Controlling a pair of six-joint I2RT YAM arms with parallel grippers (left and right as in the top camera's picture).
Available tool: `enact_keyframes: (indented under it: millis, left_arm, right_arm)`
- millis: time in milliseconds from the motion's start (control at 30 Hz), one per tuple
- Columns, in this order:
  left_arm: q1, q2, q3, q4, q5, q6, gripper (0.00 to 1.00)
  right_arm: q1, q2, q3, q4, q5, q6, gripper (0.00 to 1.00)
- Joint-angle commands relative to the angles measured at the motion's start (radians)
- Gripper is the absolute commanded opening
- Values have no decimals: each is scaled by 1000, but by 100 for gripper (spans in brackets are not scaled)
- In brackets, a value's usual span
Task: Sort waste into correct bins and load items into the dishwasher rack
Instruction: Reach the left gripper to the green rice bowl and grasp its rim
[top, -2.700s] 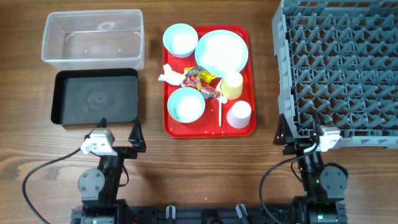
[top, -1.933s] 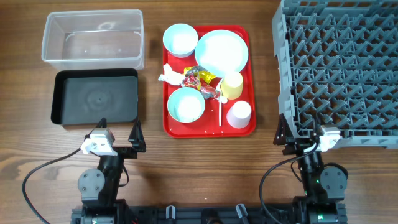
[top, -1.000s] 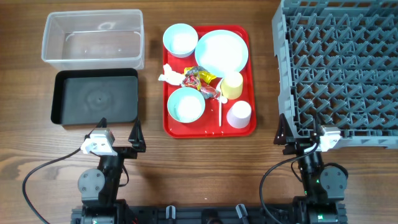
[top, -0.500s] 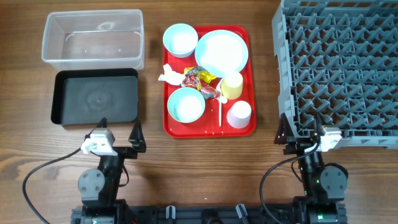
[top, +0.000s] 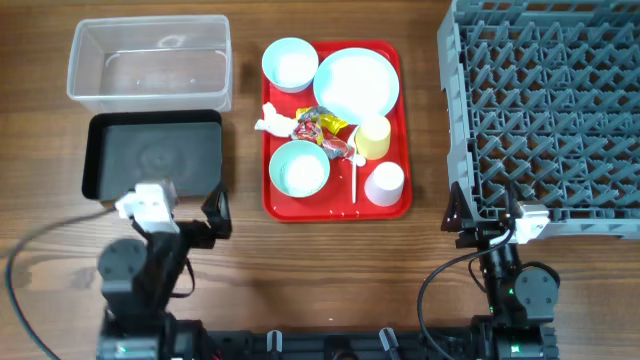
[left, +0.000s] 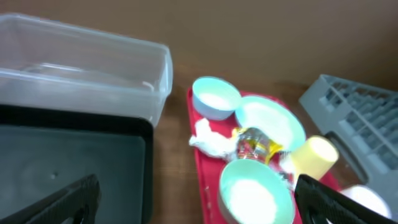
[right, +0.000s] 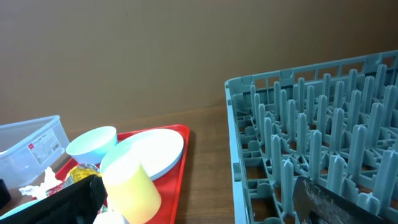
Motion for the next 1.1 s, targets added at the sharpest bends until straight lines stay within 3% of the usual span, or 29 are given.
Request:
enact_keyframes:
  millis: [0, 267, 467, 600, 867, 1067]
  left_arm:
    - [5, 256, 253, -92, 69, 5, 100]
    - [-143, 801, 811, -402, 79, 19, 100]
    - [-240, 1243, 1252, -705, 75, 35, 100]
    - [-246, 1335, 1261, -672, 75, 35, 100]
    - [-252, 1407, 1260, -684, 79, 35, 100]
    - [-342, 1407, 1260, -706, 49, 88, 98]
  right_arm:
    - [-1, -6, -1, 5, 16, 2, 100]
    - [-1, -6, -1, -2, -35, 6, 100]
    - [-1, 35, 21, -17, -101, 88, 100]
    - [-1, 103, 98, -83, -100, 79, 100]
    - [-1, 466, 365, -164, -98, 25, 100]
    - [-1, 791, 659, -405, -151, -52, 100]
